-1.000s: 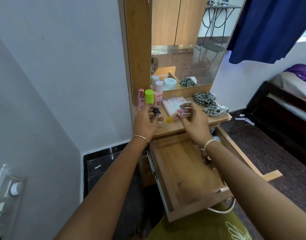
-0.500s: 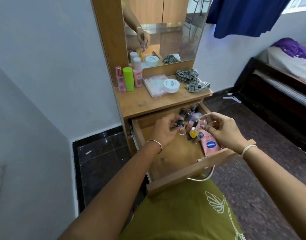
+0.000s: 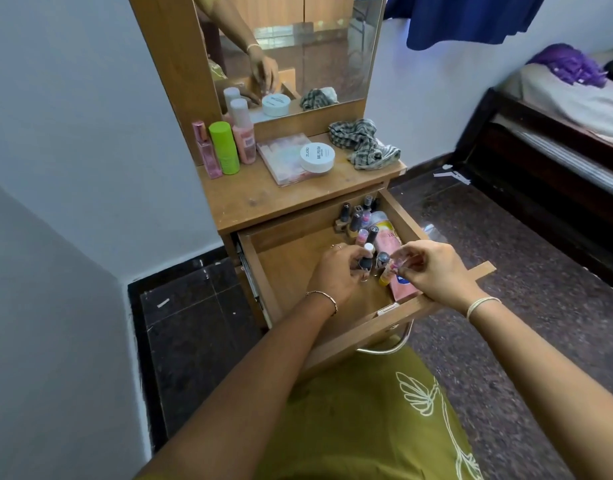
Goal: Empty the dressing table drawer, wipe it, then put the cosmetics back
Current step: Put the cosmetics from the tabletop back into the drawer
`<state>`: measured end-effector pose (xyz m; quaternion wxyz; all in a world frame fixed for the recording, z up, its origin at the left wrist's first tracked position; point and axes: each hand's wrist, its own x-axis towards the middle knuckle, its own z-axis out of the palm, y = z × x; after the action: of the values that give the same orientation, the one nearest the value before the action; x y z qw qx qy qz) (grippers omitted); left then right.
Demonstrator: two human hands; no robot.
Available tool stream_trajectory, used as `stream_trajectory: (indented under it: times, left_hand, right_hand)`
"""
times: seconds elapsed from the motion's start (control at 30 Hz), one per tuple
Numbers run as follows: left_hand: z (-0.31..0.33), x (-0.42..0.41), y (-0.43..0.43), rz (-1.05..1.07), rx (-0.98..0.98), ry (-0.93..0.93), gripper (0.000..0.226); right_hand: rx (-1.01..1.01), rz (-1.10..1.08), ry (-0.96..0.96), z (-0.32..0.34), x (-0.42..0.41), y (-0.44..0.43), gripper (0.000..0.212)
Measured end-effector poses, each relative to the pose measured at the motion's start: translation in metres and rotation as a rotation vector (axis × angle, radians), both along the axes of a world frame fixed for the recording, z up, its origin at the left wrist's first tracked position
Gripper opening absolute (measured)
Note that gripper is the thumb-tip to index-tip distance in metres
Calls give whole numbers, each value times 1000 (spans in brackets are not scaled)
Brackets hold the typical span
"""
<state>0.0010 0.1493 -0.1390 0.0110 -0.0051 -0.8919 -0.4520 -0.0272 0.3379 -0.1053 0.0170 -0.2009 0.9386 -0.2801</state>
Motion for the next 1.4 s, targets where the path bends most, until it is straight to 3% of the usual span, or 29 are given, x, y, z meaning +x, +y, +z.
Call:
stream_trajectory:
  times: [0.17, 0.47, 1.0, 1.17, 1.4]
  left_hand:
    - [-3, -4, 6, 7, -163, 5, 33]
    - [-3, -9, 8, 3, -250, -3, 33]
    - [-3, -11, 5, -15, -235, 30, 41]
    - [8, -7, -4, 45, -164, 134, 35]
    - [55, -9, -57, 187, -72, 324, 32]
  right_hand:
    - [42, -9, -22, -5, -6, -2, 13]
    - [67, -19, -51, -14, -13, -5, 11]
    - [-11, -50, -81, -6, -7, -6, 25]
    - [-139, -111, -112, -1, -8, -7, 30]
    - [-280, -85, 71, 34, -16, -65, 15]
